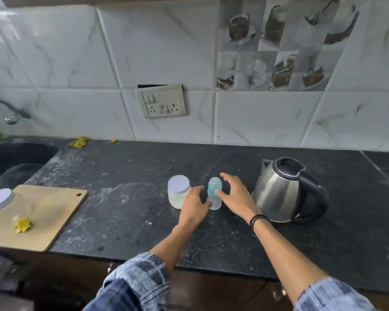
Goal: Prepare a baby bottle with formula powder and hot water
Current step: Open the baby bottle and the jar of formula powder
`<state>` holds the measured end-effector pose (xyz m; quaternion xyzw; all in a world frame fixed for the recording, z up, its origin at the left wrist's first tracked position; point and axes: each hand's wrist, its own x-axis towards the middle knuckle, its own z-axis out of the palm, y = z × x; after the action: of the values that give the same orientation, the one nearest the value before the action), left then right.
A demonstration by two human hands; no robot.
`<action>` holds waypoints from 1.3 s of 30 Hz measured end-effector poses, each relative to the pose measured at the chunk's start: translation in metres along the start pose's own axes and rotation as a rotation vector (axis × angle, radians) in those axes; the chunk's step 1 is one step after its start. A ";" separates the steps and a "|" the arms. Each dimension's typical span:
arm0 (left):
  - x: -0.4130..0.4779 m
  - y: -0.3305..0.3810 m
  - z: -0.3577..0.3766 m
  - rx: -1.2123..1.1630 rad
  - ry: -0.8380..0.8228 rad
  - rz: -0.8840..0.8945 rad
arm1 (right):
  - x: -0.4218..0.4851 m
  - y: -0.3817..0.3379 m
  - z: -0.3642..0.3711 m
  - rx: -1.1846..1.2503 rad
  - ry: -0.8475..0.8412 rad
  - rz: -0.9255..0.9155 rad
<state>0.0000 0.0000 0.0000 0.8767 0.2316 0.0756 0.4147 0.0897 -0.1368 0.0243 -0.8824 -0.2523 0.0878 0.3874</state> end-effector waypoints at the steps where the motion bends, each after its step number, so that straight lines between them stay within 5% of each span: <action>1: 0.004 -0.003 0.000 -0.011 -0.016 0.002 | 0.002 -0.002 0.006 0.009 -0.001 0.010; 13: 0.025 -0.032 0.009 0.017 -0.200 -0.018 | 0.011 -0.014 0.031 -0.082 -0.024 0.088; 39: 0.056 -0.033 0.045 -0.215 -0.143 -0.012 | 0.039 0.014 0.033 -0.112 0.046 0.049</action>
<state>0.0529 0.0135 -0.0579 0.8290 0.1974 0.0347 0.5221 0.1173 -0.1037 -0.0074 -0.9103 -0.2263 0.0624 0.3410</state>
